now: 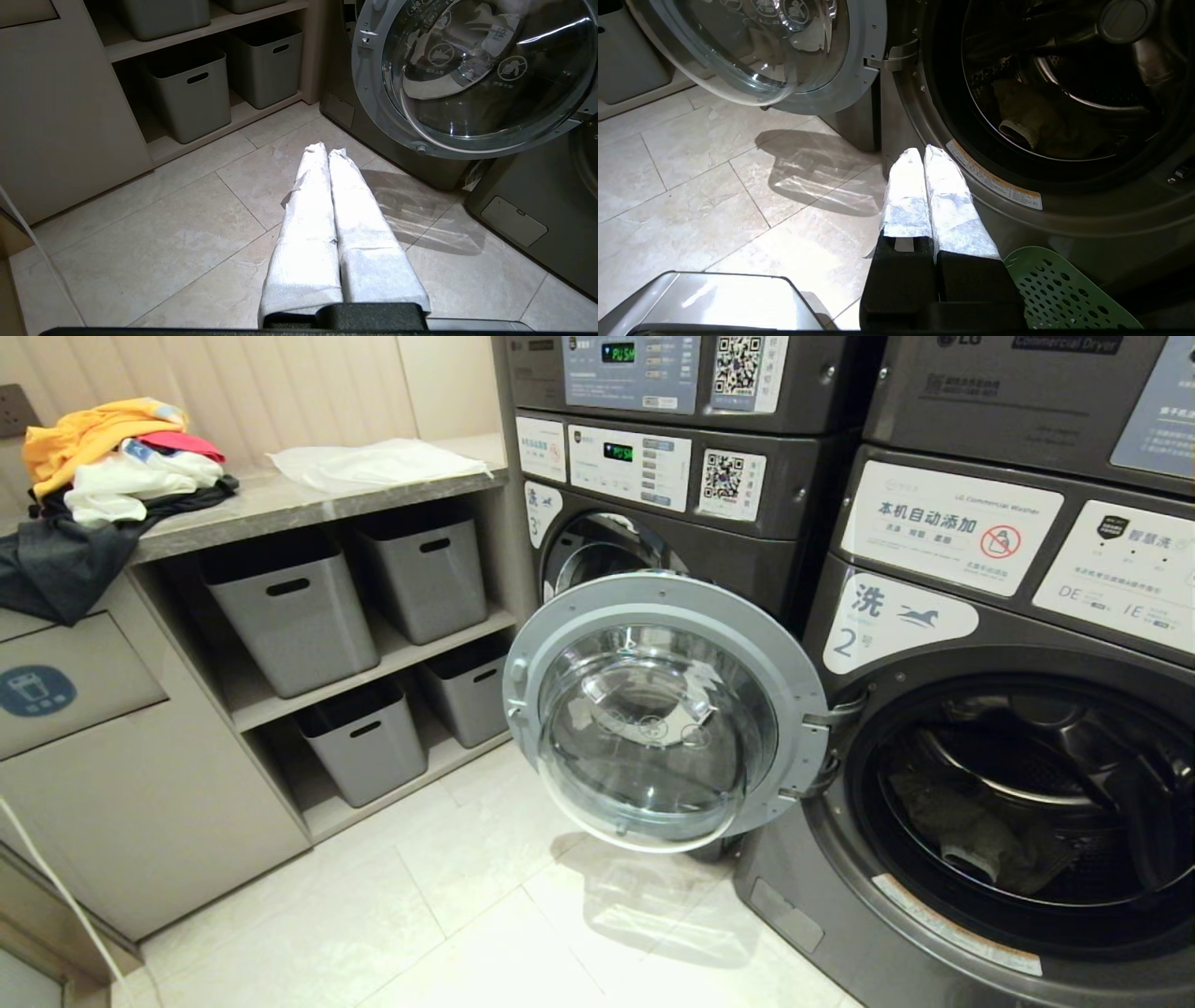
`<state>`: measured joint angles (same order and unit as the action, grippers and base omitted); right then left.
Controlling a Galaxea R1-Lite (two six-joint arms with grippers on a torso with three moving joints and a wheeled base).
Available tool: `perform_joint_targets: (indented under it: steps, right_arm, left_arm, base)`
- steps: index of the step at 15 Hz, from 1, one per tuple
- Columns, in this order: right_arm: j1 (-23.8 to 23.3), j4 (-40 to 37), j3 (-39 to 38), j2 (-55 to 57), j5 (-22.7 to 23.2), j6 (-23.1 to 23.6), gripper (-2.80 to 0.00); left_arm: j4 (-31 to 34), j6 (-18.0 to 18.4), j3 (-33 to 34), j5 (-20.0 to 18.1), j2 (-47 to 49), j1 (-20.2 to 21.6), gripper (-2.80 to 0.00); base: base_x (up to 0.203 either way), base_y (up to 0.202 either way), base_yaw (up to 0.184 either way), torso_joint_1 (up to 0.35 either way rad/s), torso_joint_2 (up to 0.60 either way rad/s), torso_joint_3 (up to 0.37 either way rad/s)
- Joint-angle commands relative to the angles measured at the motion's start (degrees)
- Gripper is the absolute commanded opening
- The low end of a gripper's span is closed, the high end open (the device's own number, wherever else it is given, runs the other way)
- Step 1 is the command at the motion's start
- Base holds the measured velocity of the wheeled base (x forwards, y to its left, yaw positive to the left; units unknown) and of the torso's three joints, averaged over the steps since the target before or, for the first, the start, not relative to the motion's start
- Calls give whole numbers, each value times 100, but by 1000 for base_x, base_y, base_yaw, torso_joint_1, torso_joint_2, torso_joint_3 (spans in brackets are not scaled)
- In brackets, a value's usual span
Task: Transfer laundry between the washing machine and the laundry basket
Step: Pick a cloth and place it into the basket
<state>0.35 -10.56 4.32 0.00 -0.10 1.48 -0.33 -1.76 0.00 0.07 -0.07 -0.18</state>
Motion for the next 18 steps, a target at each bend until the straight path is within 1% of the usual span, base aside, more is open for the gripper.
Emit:
perform_joint_targets:
  steps: [1, 18]
  right_arm:
    - [0, -8, -1, 9, 1, 2, -280]
    - [0, -8, -1, 9, 10, 55, -280]
  left_arm:
    - [-2, 0, 9, 1, -1, 1, -280]
    - [-11, -9, 9, 1, -1, 1, -280]
  base:
    - [0, 0, 0, 2, 2, -81]
    - [0, 0, 0, 4, 1, -190]
